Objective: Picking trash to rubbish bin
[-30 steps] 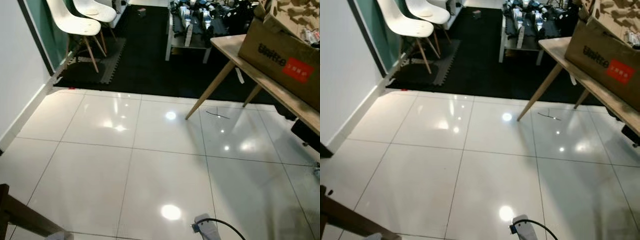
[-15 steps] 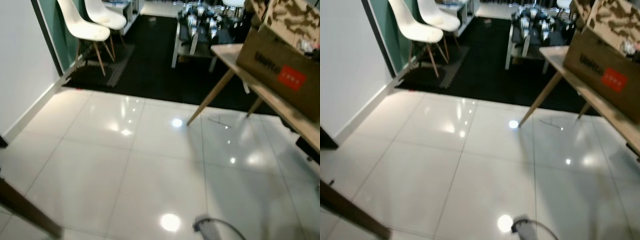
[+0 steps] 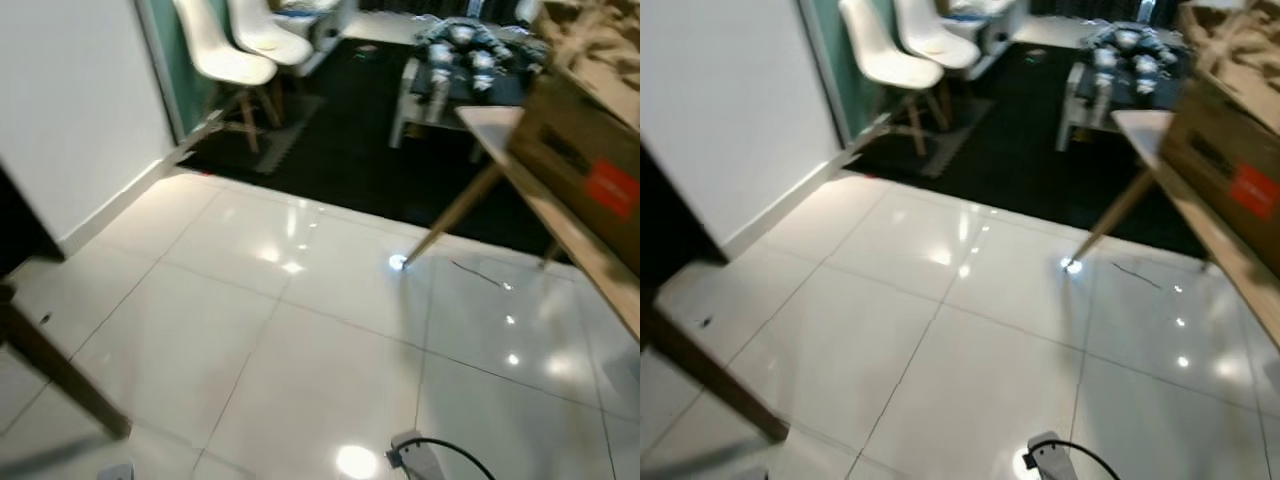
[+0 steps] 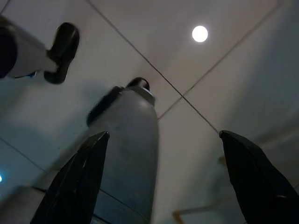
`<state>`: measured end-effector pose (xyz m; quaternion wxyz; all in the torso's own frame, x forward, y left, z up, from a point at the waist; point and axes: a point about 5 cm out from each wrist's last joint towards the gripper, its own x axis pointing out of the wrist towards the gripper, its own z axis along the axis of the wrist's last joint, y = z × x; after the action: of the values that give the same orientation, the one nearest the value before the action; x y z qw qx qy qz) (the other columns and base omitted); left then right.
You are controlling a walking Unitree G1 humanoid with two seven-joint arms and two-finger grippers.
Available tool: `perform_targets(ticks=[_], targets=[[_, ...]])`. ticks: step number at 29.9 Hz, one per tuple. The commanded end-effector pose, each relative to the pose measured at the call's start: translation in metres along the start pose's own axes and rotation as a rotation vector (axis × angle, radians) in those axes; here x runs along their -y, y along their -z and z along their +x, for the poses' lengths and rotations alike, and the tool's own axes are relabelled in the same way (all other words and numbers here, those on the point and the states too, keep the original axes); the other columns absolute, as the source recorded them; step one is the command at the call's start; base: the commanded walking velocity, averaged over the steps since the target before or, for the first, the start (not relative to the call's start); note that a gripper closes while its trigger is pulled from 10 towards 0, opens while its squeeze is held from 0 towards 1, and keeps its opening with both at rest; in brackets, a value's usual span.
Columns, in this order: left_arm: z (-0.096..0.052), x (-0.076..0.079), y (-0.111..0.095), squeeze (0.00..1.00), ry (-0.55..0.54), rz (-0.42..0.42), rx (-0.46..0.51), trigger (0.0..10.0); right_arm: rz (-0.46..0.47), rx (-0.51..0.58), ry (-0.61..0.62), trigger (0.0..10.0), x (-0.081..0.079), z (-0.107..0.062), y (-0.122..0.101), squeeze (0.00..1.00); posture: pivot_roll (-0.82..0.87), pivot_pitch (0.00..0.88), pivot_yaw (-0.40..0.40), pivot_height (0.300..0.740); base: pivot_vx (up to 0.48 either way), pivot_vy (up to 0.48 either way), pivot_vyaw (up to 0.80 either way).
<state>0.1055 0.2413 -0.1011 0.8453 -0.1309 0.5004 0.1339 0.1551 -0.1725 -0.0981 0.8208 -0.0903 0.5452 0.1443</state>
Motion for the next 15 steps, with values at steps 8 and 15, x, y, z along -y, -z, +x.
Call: perform_targets(ticks=[8, 15], targets=[[0.0005, 0.0025, 0.0024, 0.00, -0.002, -0.002, -0.012, 10.0, -0.018, -0.069, -0.012, 10.0, -0.0082, 0.0001, 0.0191, 0.00, 0.16, 0.098, -0.038, 0.740, 0.000, 0.000, 0.80], [0.0001, 0.0022, 0.0040, 0.00, -0.006, 0.001, -0.016, 10.0, -0.030, -0.080, -0.011, 10.0, -0.0040, -0.0013, 0.0232, 0.00, 0.16, 0.099, -0.042, 0.740, 0.000, 0.000, 0.80]])
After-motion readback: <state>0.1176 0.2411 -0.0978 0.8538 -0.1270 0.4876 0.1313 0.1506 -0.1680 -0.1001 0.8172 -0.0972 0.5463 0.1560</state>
